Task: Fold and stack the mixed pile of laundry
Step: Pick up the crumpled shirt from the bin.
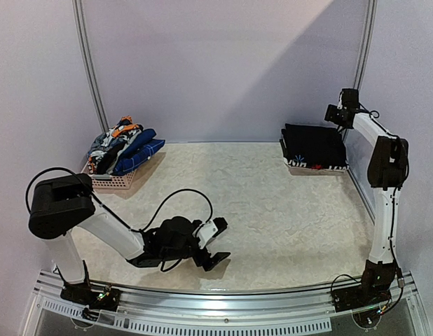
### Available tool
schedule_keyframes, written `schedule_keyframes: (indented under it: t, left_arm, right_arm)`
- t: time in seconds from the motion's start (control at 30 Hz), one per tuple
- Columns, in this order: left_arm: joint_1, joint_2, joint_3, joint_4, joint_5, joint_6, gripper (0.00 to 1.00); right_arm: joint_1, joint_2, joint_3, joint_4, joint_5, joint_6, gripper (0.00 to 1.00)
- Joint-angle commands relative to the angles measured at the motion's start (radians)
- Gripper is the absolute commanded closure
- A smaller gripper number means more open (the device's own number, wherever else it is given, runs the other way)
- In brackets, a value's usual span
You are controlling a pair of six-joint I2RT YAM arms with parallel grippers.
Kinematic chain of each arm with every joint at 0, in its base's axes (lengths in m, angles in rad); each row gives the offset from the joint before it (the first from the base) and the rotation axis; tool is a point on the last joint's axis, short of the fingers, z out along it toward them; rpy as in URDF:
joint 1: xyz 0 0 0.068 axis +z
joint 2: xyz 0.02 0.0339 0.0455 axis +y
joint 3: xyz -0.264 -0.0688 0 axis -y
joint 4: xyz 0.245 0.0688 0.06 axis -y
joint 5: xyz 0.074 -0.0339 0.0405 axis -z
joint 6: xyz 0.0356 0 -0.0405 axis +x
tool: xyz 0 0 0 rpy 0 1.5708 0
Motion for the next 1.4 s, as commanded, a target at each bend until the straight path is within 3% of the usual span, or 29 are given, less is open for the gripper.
schedule_keyframes:
  t: [0.0, 0.13, 0.5, 0.9, 1.1, 1.37]
  left_arm:
    - [0.015, -0.036, -0.023, 0.019, -0.024, -0.032, 0.02]
    - [0.017, -0.049, -0.028, 0.018, -0.033, -0.028, 0.02]
    - [0.035, -0.037, -0.025, 0.026, -0.014, -0.031, 0.02]
    - [0.071, -0.025, -0.028, 0.042, 0.019, -0.041, 0.02]
    - [0.087, -0.037, -0.033, 0.046, 0.029, -0.047, 0.02]
    - [0.089, -0.123, -0.042, -0.021, -0.029, -0.046, 0.02]
  right_arm:
    - [0.008, -0.012, -0.043, 0.029, -0.09, 0.033, 0.32]
    - [0.009, -0.016, -0.079, 0.078, -0.196, 0.052, 0.32]
    - [0.01, 0.117, 0.027, 0.035, -0.321, 0.12, 0.32]
    - [0.007, 0.226, 0.116, 0.009, -0.323, 0.162, 0.33]
    - [0.008, 0.203, 0.117, -0.02, -0.304, 0.132, 0.33]
    - [0.032, 0.049, 0.009, 0.019, -0.258, 0.097, 0.34]
